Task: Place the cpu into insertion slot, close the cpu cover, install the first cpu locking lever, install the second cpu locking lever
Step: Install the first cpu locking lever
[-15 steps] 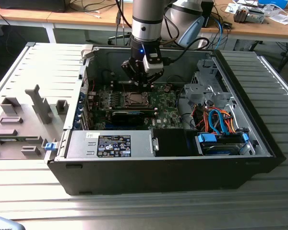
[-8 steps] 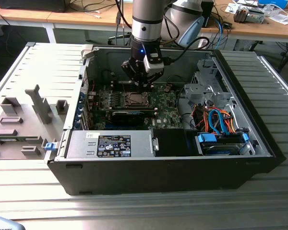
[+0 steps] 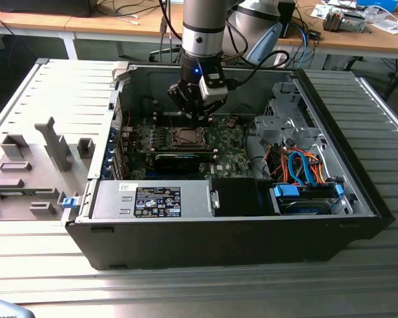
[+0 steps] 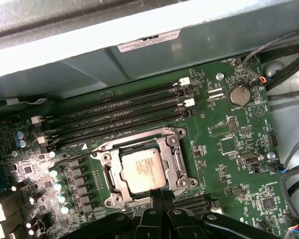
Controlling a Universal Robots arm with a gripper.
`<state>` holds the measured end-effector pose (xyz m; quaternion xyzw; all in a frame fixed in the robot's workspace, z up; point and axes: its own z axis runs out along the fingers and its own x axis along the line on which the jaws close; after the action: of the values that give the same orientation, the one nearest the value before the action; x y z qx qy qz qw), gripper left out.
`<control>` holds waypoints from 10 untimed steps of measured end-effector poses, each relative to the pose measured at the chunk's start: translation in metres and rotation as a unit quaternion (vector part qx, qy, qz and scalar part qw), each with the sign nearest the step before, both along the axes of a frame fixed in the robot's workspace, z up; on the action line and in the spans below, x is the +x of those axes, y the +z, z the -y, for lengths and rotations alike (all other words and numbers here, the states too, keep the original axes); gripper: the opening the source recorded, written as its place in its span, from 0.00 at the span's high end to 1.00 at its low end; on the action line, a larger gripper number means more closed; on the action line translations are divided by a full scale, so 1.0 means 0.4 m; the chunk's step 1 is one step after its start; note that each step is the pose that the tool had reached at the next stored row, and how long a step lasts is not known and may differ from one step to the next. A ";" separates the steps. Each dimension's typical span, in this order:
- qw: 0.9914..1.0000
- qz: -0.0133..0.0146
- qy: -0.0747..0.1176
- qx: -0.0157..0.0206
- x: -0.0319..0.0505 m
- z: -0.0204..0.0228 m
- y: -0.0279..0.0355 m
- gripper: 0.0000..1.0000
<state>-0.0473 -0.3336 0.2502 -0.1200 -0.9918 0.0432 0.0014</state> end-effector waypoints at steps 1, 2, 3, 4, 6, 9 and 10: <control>1.000 0.000 0.001 0.000 0.000 0.000 0.000 0.89; 1.000 0.000 0.002 0.000 0.000 0.000 0.000 0.89; 1.000 0.000 0.004 0.000 0.000 0.000 0.000 0.89; 1.000 0.000 0.005 0.000 0.000 0.000 0.000 0.89; 1.000 0.000 0.010 0.000 0.000 0.000 0.000 0.89; 1.000 0.000 0.016 0.000 0.000 0.000 0.000 0.89; 1.000 0.000 0.017 0.000 0.000 0.000 0.000 0.89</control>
<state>-0.0473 -0.3336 0.2502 -0.1031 -0.9937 0.0432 0.0007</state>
